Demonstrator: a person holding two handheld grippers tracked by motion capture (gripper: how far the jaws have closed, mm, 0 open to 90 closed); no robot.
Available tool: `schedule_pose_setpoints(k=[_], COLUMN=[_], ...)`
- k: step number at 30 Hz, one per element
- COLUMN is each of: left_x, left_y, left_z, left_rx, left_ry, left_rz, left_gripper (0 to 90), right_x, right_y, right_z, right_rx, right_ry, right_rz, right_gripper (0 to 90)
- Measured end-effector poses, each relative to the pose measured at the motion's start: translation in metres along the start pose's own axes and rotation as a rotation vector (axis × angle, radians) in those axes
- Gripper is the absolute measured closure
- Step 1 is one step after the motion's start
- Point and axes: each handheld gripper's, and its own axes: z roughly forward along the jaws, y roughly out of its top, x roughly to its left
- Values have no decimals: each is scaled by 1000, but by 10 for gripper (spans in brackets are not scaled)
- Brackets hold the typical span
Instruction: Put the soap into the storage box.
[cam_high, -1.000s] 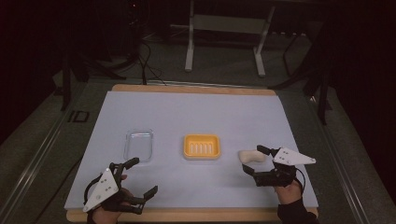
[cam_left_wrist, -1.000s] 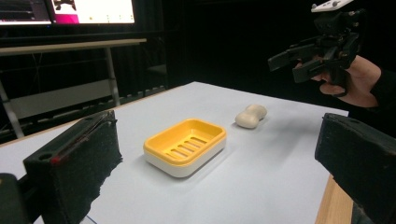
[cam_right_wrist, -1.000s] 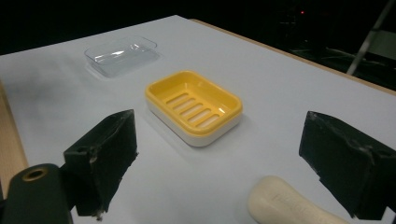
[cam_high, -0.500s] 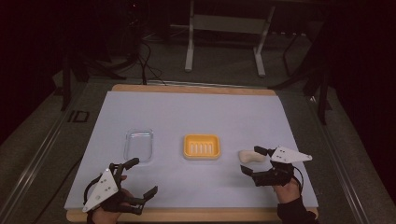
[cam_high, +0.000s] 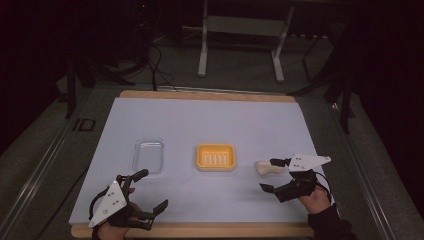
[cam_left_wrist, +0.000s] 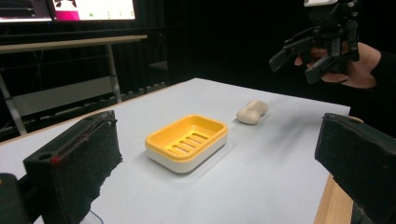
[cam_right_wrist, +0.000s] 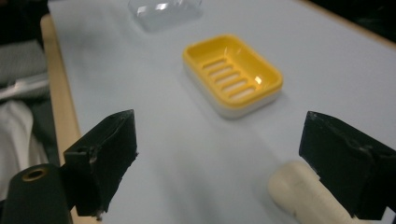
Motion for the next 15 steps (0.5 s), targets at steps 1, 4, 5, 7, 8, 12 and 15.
schedule_pose_setpoints(k=[1,4,5,7,8,12,15], left_x=[0,0,0,0,0,1,1], left_y=[0,0,0,0,0,-1,-1], left_z=[0,0,1,1,1,1,2], left_rx=[0,7,9,11,10,17,18], left_ry=[0,2,3,2,2,1,-2], left_rz=[0,6,8,8,5,10,10], left_gripper=[3,3,3,3,3,2,2], right_x=[0,-5,-6,-8,-8,-14,-13], right_y=[0,-1,-1,-1,-1,-2,-2], right_z=[0,1,1,2,2,3,3], right_rx=[0,89,107,153,153,233,252], right_ry=[0,40,44,56,56,90,77], right_rz=[0,-15,-19,-28,-28,-40,-62], right_gripper=[111,111,111,112,112,117,131])
